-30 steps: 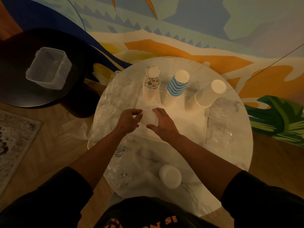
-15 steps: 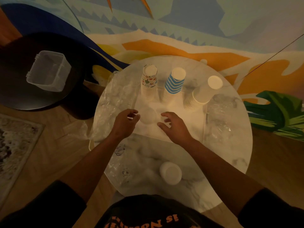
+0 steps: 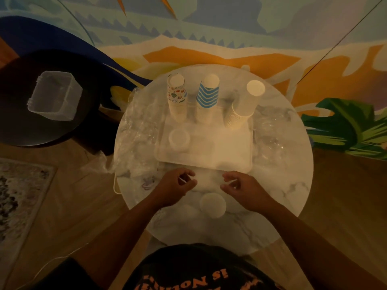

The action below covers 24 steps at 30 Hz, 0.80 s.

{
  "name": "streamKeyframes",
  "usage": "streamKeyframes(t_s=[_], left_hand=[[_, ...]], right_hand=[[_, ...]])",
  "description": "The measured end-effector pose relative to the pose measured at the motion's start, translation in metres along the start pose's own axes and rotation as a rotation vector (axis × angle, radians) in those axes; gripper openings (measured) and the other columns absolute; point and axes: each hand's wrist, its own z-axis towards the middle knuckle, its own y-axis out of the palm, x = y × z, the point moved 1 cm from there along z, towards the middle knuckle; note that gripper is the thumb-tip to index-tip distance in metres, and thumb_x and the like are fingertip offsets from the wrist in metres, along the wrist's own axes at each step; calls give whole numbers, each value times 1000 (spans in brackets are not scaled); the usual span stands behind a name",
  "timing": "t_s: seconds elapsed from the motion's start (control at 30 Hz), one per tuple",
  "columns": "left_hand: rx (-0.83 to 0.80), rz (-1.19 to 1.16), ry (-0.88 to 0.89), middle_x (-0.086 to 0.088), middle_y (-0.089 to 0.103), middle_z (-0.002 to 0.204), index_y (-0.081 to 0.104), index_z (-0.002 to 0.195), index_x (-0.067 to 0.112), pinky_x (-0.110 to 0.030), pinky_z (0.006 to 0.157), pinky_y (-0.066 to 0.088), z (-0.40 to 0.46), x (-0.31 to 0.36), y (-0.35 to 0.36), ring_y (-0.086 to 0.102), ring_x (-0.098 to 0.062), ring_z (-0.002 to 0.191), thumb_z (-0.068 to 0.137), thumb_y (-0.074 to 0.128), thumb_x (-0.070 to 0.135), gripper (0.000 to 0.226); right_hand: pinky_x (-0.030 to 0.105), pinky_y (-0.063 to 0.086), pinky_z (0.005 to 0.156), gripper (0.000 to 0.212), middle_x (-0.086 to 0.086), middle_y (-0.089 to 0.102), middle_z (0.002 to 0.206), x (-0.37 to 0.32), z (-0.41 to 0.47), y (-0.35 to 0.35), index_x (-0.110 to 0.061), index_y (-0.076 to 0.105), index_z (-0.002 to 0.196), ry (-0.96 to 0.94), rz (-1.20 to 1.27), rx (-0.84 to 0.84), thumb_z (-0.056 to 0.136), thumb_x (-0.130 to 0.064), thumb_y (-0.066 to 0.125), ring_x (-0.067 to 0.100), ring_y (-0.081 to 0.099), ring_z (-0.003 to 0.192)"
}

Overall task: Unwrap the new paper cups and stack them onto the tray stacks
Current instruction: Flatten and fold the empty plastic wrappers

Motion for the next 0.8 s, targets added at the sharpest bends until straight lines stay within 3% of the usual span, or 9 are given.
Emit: streamKeyframes(t_s=[0.17,0.3,0.47,0.6,0.8], left_hand=[[-77,37,-9,2,71,87,69,108,22,-28,60,58,-15,-11,36,69,-13,67,84,79,37,30],[-82,140,-49,6,67,94,67,112,24,-25,62,56,-24,-18,57,69,-11,74,81,80,44,40],[18,146,-58,6,64,93,67,110,21,-40,71,63,-28,-17,70,68,-14,76,82,81,34,33],[105,170,-25,9,64,88,71,109,18,-41,72,62,-29,-12,72,66,-12,74,82,81,29,30],[183,216,18,8,66,88,75,110,15,-24,78,54,-33,-4,72,61,-3,76,84,81,27,29]], right_hand=[[20,52,75,47,-7,61,115,14,-28,22,-27,58,131,91,-70,-7,89,-45,73,6,63,88],[15,47,68,44,-6,59,110,20,-38,43,-28,57,125,124,-77,11,88,-46,73,7,61,84],[12,45,67,36,-6,61,103,21,-41,55,-23,63,119,116,4,105,89,-39,75,6,61,82],[8,42,65,29,-3,62,100,19,-41,54,-21,69,115,94,26,192,90,-33,75,7,61,81],[9,44,66,26,-4,68,89,19,-44,52,-18,74,108,73,48,247,87,-31,79,6,63,76]])
